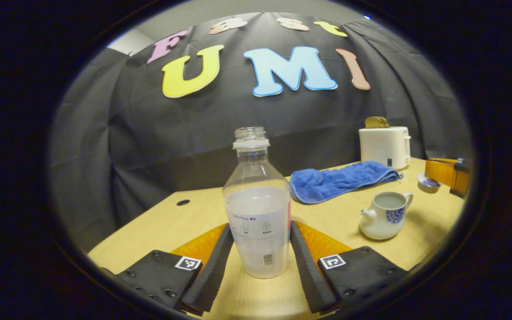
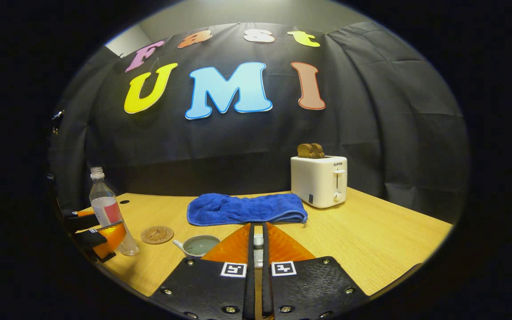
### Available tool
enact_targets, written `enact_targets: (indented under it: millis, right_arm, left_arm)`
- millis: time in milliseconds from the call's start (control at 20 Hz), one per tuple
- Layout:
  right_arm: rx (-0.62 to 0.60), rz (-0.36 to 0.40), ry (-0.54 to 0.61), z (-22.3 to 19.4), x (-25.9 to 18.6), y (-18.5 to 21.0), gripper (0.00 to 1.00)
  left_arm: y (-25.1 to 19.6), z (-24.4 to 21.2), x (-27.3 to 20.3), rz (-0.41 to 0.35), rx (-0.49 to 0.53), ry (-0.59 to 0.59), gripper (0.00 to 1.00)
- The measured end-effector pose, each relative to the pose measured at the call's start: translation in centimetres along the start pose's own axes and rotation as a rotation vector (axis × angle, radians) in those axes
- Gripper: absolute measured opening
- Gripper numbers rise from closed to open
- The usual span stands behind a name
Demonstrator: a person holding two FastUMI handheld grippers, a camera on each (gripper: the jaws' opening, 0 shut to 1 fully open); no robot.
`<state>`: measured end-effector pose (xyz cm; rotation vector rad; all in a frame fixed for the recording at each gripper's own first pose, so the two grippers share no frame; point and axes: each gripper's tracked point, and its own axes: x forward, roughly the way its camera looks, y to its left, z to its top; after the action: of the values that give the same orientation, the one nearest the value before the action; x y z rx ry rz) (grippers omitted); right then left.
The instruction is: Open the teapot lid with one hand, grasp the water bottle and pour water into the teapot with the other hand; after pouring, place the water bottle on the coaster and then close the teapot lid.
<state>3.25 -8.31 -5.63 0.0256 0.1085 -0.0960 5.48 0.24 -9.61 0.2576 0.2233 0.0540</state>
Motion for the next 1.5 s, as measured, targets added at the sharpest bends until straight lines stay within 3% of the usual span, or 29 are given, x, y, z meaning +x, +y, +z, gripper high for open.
enact_targets:
  millis: [350, 850, 1500]
  right_arm:
    - [0.023, -0.004, 0.006, -0.7, -1.1, -1.6, 0.06]
    - [0.051, -0.028, -0.016, -0.5, -1.6, -2.9, 0.06]
    - [0.057, -0.033, -0.038, 0.1, -2.0, -3.2, 0.06]
  left_arm:
    - [0.4, 1.6, 0.3, 0.086, 0.364, -0.030, 0.87]
    - [-1.7, 3.8, 1.7, 0.116, 0.782, -0.112, 0.87]
    - [-5.4, 6.5, 1.4, 0.121, 1.187, -0.249, 0.87]
